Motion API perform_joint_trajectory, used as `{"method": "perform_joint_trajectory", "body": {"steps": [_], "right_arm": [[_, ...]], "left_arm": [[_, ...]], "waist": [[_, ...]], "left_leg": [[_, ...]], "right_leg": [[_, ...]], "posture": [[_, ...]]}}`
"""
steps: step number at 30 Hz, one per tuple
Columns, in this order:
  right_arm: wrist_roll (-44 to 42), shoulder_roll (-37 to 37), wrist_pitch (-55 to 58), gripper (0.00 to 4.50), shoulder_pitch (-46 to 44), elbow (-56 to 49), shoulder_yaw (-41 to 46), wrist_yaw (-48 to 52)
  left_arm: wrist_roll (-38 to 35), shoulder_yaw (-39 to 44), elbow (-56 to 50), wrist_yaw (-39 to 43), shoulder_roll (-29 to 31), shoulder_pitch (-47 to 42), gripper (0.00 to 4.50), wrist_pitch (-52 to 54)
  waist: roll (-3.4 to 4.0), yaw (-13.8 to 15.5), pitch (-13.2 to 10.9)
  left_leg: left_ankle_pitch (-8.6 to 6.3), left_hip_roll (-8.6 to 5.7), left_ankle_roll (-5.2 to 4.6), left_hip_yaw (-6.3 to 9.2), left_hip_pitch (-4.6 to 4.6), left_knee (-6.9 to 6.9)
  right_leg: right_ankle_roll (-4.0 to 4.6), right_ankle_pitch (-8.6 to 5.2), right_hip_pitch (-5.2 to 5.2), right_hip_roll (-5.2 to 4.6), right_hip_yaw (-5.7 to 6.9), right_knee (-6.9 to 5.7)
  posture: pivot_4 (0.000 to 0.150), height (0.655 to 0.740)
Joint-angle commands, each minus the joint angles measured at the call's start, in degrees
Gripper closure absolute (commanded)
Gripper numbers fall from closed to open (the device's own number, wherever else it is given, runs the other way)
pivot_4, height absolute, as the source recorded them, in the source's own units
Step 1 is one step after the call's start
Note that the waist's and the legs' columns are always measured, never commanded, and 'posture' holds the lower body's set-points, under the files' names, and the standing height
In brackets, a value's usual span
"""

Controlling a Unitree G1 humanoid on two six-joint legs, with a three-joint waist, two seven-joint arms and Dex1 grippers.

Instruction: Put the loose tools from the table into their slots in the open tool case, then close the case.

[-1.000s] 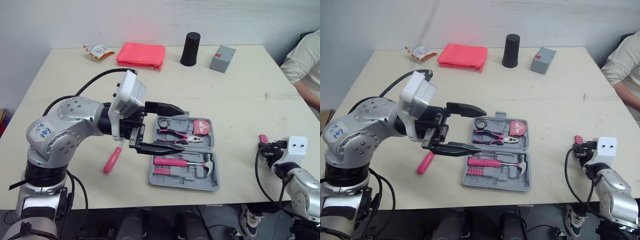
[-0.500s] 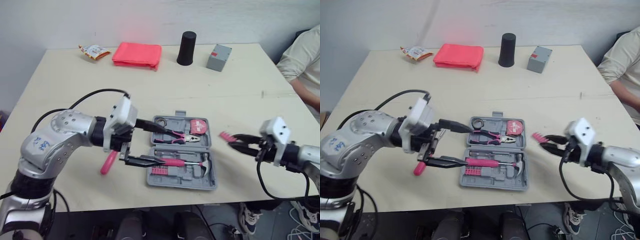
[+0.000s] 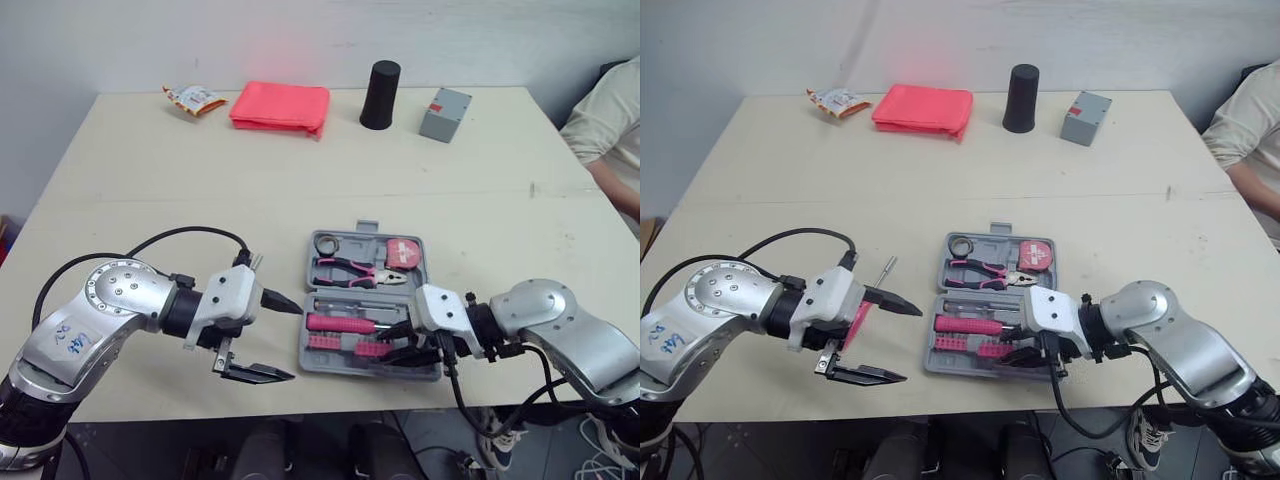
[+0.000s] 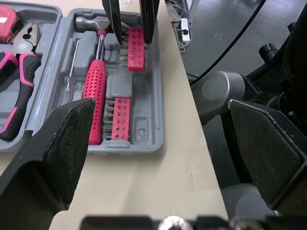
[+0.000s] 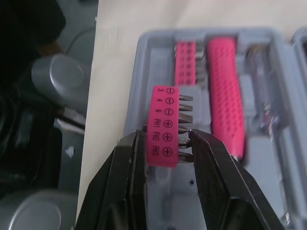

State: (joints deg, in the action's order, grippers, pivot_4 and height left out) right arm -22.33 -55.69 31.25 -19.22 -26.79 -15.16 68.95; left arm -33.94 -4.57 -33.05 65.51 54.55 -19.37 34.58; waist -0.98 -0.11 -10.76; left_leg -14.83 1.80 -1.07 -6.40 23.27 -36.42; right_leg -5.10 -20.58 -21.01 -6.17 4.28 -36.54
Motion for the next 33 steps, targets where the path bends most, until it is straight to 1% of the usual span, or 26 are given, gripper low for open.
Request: {"method": "perform_joint_trajectory", "body": {"steps": [1, 8, 12, 17, 20, 26, 29, 32, 33], "right_arm": [[0.7, -0.9, -1.4, 3.05, -0.5, -0.1, 1.3, 1.4], [4.5, 0.3, -3.4, 3.05, -2.5, 3.1, -1.2, 2.4], [7.3, 1.8, -3.8, 3.05, -3.5, 5.3, -2.6, 1.1], [7.6, 2.7, -3.8, 3.05, -2.9, 4.5, -2.9, 1.9], [8.7, 3.8, -4.3, 3.05, -3.6, 5.7, -3.0, 1.2], [8.1, 4.6, -4.6, 3.05, -3.1, 4.9, -2.8, 2.4], [5.2, 5.0, -3.0, 2.19, -3.6, 3.5, -0.7, 2.9], [1.2, 4.3, -1.3, 0.79, -4.4, 2.5, 2.3, 4.4], [-0.3, 4.0, -0.4, 0.79, -4.6, 2.3, 3.2, 4.9]], "left_arm": [[-0.9, 0.7, -1.7, -0.9, -0.2, 0.2, 0.00, 0.9], [-0.8, 0.4, -1.4, -1.1, -1.1, -0.5, 0.00, 0.8], [-0.6, 0.0, -1.5, -1.7, -2.0, -1.0, 0.00, 1.2], [-0.6, -0.2, -2.2, -2.3, -2.5, -0.6, 0.00, 1.4], [-1.2, 0.2, -1.8, -2.8, -2.8, -1.2, 0.00, 2.1], [-0.9, 0.1, -1.2, -3.0, -3.2, -1.8, 0.00, 2.1], [-0.5, -0.3, -1.0, -3.9, -3.8, -2.3, 0.00, 2.4], [-0.5, -0.4, -1.3, -4.4, -4.1, -2.4, 0.00, 2.7], [-0.4, -0.4, -1.2, -4.3, -4.1, -2.3, 0.00, 2.7]], "waist": [[0.00, 0.0, 0.0], [0.00, -0.1, 0.0], [0.00, 0.0, 0.0], [0.00, 0.0, 0.0], [0.00, 0.0, 0.0], [0.00, -0.1, 0.0], [0.00, 0.0, 0.0], [0.00, 0.0, 0.0], [0.00, 0.0, 0.0]], "left_leg": [[0.00, 0.00, 0.00, 0.01, -0.01, 0.00], [0.00, 0.00, 0.00, 0.01, -0.02, -0.01], [0.00, 0.00, 0.00, 0.01, -0.02, -0.07], [0.00, -0.01, -0.01, 0.00, -0.01, -0.11], [0.00, -0.01, -0.01, 0.01, -0.02, -0.14], [0.00, 0.00, 0.00, 0.01, -0.02, -0.15], [0.01, 0.00, 0.00, 0.01, -0.02, -0.16], [0.00, -0.01, -0.01, 0.01, -0.02, -0.19], [0.00, -0.01, -0.01, 0.02, -0.01, -0.21]], "right_leg": [[0.00, 0.00, 0.02, 0.00, 0.01, 0.00], [0.00, 0.00, 0.01, 0.02, 0.04, -0.04], [0.00, 0.00, 0.01, 0.02, 0.06, -0.07], [-0.01, 0.00, 0.02, 0.01, 0.05, -0.12], [-0.01, 0.00, 0.02, 0.01, 0.05, -0.17], [0.00, 0.00, 0.00, 0.02, 0.05, -0.23], [0.00, -0.01, 0.00, 0.03, 0.06, -0.25], [0.00, -0.01, 0.01, 0.02, 0.05, -0.26], [0.00, -0.01, 0.01, 0.02, 0.05, -0.27]], "posture": [[0.150, 0.7361], [0.150, 0.7361], [0.150, 0.7361], [0.150, 0.7361], [0.150, 0.7361], [0.150, 0.7361], [0.150, 0.7361], [0.150, 0.7361], [0.150, 0.7361]]}}
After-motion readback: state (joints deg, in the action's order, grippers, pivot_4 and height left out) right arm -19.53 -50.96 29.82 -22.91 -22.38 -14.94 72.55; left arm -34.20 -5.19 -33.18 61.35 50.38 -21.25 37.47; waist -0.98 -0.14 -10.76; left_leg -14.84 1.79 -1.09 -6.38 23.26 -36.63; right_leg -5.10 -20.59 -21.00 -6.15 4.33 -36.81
